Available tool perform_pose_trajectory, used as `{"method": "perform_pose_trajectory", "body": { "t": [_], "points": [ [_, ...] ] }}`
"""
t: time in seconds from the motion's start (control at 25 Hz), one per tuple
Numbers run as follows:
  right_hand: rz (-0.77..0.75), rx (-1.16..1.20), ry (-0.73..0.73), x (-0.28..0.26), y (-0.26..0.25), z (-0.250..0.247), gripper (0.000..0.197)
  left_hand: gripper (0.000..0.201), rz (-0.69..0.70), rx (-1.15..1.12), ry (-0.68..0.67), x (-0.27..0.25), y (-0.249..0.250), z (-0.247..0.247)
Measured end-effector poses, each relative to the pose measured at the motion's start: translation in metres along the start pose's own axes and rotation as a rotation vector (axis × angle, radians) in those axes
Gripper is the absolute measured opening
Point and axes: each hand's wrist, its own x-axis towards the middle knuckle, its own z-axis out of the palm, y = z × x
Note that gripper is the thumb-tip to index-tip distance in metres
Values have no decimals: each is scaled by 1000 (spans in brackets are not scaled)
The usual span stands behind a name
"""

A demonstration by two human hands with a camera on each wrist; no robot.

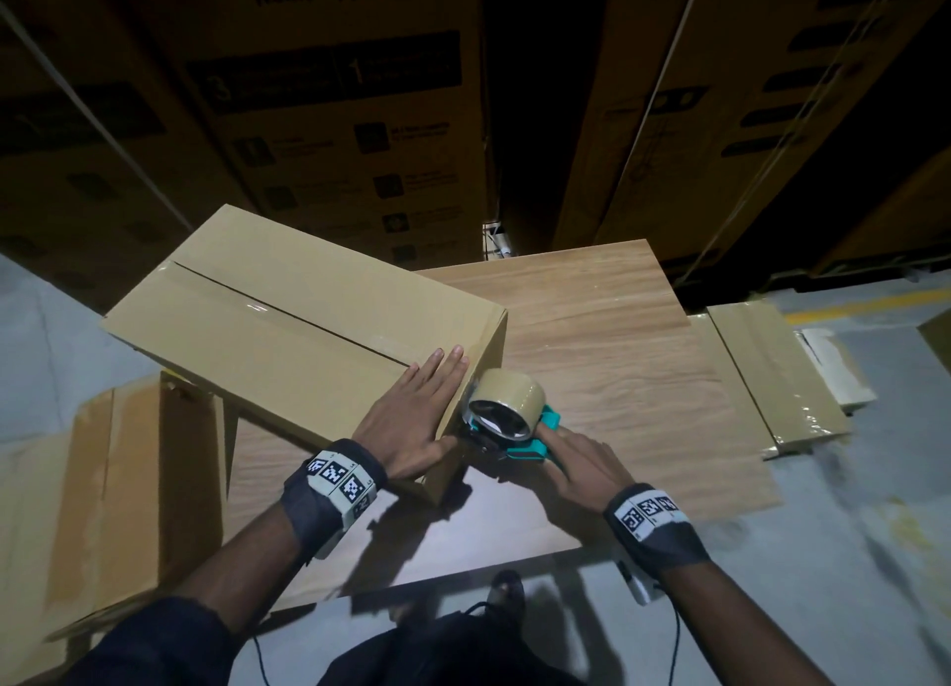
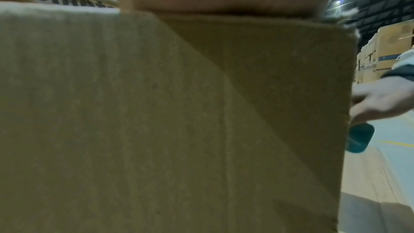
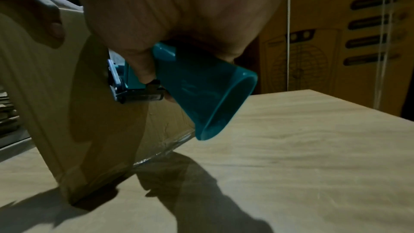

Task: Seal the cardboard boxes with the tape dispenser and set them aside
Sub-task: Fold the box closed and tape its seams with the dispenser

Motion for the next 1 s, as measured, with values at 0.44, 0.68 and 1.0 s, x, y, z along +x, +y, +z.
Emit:
{"method": "perform_pose_trajectory", "body": {
  "t": [0.44, 0.68, 1.0],
  "points": [
    [355, 320, -162, -60, 31, 42, 36, 105, 138, -19, -62, -2, 1, -1],
    [718, 1145, 224, -69, 67, 77, 39, 110, 125, 58, -167, -17, -3, -15],
    [954, 1364, 385, 1, 78, 125, 73, 115, 88, 206, 37, -55, -45, 4]
  ]
}}
